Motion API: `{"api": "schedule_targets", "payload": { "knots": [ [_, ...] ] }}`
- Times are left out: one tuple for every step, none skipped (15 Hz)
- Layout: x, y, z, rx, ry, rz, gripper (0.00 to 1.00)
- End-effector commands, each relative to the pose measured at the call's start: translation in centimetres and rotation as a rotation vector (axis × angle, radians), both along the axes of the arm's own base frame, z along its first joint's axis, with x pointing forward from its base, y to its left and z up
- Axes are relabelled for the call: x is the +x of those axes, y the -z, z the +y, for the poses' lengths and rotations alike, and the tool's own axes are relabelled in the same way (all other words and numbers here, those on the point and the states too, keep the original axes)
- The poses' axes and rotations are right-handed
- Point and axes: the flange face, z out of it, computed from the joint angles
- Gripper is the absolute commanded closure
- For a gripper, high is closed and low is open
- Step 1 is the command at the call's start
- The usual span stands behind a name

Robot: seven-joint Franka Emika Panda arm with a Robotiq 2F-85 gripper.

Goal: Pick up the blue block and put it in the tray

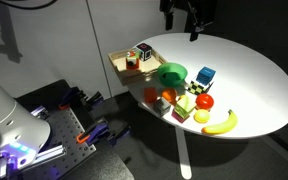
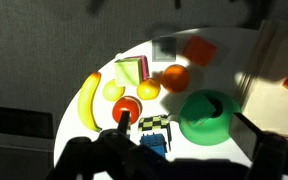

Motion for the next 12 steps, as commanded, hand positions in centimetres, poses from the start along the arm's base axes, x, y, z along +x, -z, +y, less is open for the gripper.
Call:
{"api": "schedule_targets", "payload": {
  "knots": [
    [2.0,0.7,-1.8,0.024,0.057,0.020,0.00],
    [2.4,1.0,-2.1,0.032,0.066,0.021,0.00],
    [2.9,1.3,-2.5,0.042,0.075,0.023,0.00],
    [3.5,1.6,-2.8,0.052,0.083,0.021,0.00],
    [4.1,1.9,-3.1,0.067,0.091,0.022,0.00],
    [4.8,2.2,-3.3,0.074,0.101,0.019,0.00],
    [5.5,2.6,-3.6,0.080,0.108,0.020,0.00],
    [6.3,2.9,-3.8,0.081,0.117,0.022,0.00],
    [7.1,3.3,-3.9,0.075,0.121,0.024,0.00],
    [7.8,3.7,-4.1,0.070,0.124,0.027,0.00],
    [8.5,4.1,-4.3,0.063,0.123,0.034,0.00],
    [9.4,4.6,-4.4,0.051,0.122,0.034,0.00]
  ]
}}
